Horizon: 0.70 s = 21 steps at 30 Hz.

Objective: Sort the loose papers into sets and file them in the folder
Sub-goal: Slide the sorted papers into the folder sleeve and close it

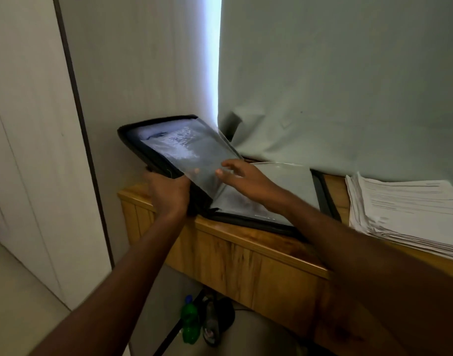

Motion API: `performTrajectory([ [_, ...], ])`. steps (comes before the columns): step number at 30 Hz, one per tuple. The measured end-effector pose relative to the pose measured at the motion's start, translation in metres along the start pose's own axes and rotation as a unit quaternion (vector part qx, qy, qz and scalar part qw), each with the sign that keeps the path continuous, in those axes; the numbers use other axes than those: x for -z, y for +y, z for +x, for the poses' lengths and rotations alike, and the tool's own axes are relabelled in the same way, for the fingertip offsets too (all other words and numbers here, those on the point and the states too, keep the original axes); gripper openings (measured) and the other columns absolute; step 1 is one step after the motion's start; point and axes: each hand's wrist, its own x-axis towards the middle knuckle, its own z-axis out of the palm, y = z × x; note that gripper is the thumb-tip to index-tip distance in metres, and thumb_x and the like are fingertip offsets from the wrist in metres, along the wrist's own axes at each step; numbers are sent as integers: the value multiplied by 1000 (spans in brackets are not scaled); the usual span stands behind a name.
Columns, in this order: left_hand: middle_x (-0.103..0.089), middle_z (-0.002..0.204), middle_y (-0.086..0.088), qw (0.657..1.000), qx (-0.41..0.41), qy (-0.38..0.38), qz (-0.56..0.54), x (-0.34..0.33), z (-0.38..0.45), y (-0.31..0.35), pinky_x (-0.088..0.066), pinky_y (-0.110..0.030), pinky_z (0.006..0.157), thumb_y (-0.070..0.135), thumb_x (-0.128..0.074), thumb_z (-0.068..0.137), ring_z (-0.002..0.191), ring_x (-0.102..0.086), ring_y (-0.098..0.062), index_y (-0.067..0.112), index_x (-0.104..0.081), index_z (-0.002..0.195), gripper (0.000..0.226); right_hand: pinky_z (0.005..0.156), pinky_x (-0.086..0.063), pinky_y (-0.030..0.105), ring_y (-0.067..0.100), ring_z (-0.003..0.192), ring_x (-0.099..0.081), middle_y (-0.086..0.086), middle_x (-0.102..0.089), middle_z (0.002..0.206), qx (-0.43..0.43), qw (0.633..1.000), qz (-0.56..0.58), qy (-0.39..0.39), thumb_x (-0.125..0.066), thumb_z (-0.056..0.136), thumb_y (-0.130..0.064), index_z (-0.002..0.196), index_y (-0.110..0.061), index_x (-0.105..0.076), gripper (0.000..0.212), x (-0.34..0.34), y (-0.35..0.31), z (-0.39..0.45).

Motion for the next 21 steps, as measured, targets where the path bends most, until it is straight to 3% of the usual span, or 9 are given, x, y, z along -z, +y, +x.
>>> performTrajectory([
  [3, -34, 154, -20, 970, -47, 92, 218, 7, -8, 8, -39, -44, 107, 46, -91, 66, 136, -41, -39, 5, -24, 154, 118, 82, -48, 12, 10, 107, -62, 5, -66, 125, 12, 999, 33, -18, -55, 104, -39, 133, -13, -61, 39, -24, -23, 9],
  [6, -20, 164, -20, 926, -149, 138, 319, 14, -11, 17, -24, -56, 119, 50, -87, 70, 147, -24, -43, 9, -14, 159, 122, 99, -48, 31, 19, 115, -58, 8, -62, 132, -17, 1000, 18, 5, -42, 109, -27, 134, -12, -60, 35, -34, -24, 18],
  [8, -26, 161, -18, 897, -202, 133, 369, 15, -8, 20, -28, -55, 115, 52, -85, 73, 143, -29, -41, 10, -25, 155, 110, 104, -48, 41, 24, 121, -57, 7, -60, 133, -52, 998, 36, 25, -41, 108, -23, 135, -11, -61, 35, -32, -21, 21],
  [10, -32, 156, -17, 859, -248, 125, 430, 12, -7, 26, -33, -51, 110, 65, -80, 74, 139, -34, -39, 10, -41, 145, 98, 91, -52, 40, 25, 120, -59, 7, -61, 130, -92, 991, 89, 39, -41, 107, -20, 132, -13, -63, 34, -27, -17, 22],
  [12, -35, 155, -17, 848, -273, 94, 445, 2, -6, 32, -29, -51, 113, 80, -65, 76, 142, -31, -38, 14, -53, 137, 91, 82, -53, 36, 23, 119, -61, 7, -64, 130, -134, 976, 167, 43, -41, 107, -21, 131, -17, -63, 33, -21, -12, 22],
  [15, -54, 145, -11, 881, -272, 13, 388, -23, -11, 41, -35, -46, 112, 93, -36, 80, 137, -45, -28, 19, -62, 133, 95, 86, -54, 38, 19, 118, -64, 2, -68, 127, -156, 964, 214, 38, -43, 104, -34, 131, -21, -64, 37, -7, -10, 17],
  [18, -63, 136, -5, 927, -237, -197, 211, -51, -24, 52, -44, -32, 97, 79, -40, 92, 125, -58, -21, 20, -55, 141, 79, 90, -56, 41, 19, 109, -69, 1, -72, 120, -160, 955, 242, 58, -46, 102, -53, 125, -24, -67, 43, 14, -14, 7],
  [19, -62, 138, -4, 922, -213, -270, 176, -60, -31, 55, -43, -30, 96, 73, -42, 96, 126, -58, -21, 22, -52, 144, 71, 90, -57, 41, 20, 105, -70, 2, -73, 116, -157, 946, 272, 79, -46, 104, -49, 124, -21, -67, 40, 25, -13, 2],
  [21, -61, 138, -2, 887, -216, -372, 171, -70, -45, 55, -43, -29, 95, 67, -41, 99, 126, -59, -19, 27, -51, 144, 62, 80, -60, 38, 25, 96, -72, 8, -75, 105, -161, 920, 332, 129, -45, 105, -22, 122, -11, -66, 29, 49, -6, -5],
])
